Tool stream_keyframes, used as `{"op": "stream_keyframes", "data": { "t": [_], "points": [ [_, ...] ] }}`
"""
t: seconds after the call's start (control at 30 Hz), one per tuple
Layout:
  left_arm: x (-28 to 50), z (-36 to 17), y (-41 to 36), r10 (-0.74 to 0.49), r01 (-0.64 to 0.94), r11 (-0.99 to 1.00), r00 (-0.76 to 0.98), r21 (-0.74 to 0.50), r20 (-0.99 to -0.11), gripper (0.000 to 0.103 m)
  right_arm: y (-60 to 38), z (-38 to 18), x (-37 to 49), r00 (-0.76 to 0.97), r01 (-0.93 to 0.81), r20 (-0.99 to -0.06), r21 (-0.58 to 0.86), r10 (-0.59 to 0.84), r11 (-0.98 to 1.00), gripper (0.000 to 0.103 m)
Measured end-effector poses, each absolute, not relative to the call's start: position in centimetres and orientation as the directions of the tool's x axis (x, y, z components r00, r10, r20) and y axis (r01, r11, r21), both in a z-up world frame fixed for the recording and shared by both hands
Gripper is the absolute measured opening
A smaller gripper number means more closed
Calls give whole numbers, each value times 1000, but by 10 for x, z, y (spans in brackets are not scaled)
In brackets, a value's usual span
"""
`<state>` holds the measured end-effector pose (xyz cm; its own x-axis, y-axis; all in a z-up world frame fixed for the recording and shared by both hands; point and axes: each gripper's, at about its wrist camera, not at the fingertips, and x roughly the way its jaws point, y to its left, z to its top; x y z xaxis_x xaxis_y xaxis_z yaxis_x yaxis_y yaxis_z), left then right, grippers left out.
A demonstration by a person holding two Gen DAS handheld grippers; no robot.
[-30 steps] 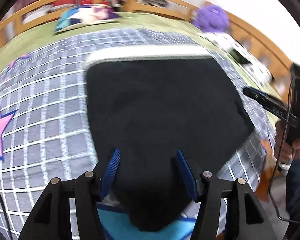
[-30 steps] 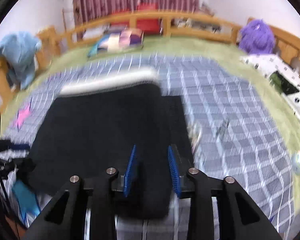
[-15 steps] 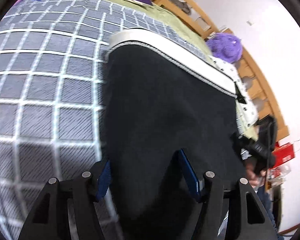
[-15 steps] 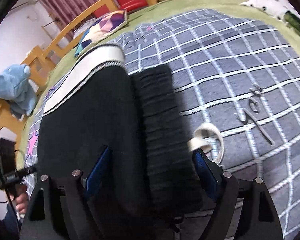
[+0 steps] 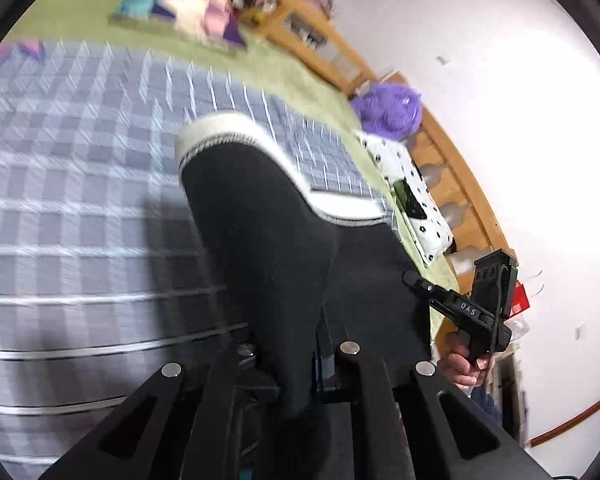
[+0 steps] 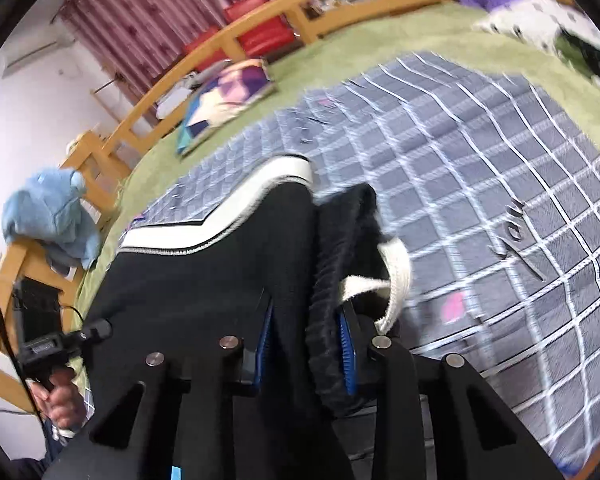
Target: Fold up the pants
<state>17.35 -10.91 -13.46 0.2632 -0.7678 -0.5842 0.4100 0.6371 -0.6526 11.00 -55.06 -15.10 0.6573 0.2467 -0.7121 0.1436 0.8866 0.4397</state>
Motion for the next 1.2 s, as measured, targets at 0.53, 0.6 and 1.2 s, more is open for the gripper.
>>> {"op": "stream_keyframes", "data": {
  "t": [0.53,0.6,1.2],
  "points": [
    [155,-179,38,-398,142,917,364,-372,-842,40,-367,-203,153,550,-20,-797,287,250,958,44],
    [143,-166,28,-319,164,947,413,-275,-853,41,-361,-194,144,564,3,-805,225,184,974,47],
    [70,-153,32,-372,244,927,531,-284,-761,63,-335,-150,83,668,0,-729,200,149,980,48]
  ]
}}
